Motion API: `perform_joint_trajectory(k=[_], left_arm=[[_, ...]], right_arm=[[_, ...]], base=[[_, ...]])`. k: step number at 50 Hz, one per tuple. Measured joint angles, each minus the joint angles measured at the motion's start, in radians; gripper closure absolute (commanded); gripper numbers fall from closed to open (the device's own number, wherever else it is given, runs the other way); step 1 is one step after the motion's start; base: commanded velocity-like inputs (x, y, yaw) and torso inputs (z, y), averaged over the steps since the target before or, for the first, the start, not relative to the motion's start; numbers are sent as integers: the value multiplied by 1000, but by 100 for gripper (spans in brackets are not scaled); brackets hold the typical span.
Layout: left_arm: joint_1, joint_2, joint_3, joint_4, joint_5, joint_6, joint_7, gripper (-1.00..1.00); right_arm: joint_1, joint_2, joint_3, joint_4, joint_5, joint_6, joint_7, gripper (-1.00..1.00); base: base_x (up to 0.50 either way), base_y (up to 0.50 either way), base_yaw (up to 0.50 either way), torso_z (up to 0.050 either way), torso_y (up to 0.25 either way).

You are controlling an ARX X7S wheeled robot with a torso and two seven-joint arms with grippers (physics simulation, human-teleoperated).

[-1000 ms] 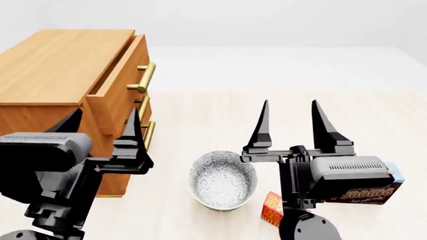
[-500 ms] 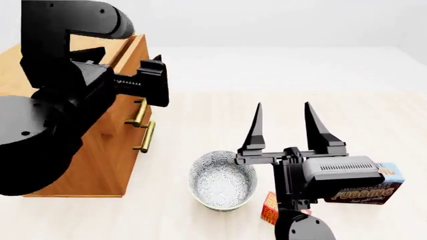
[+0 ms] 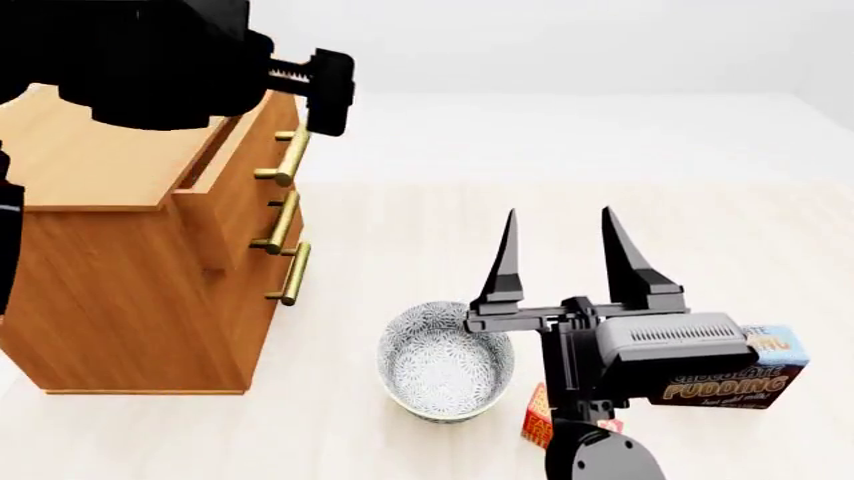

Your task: Put the butter at the back in the top drawer of the cabinet and close it.

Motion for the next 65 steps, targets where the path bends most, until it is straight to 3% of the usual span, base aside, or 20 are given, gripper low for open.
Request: perform_joint_trajectory(k=[34,65], left_arm=[[-90,104,207,-375,215,90,265,-100],[-98,185,314,-613,334,187,470,-100]], right_arm=[[-2,19,-19,-2,8,-9,18,-100],[-5,31,-36,-1,8,-22,36,-100]], base=[[0,0,0,0,0],[0,0,0,0,0]])
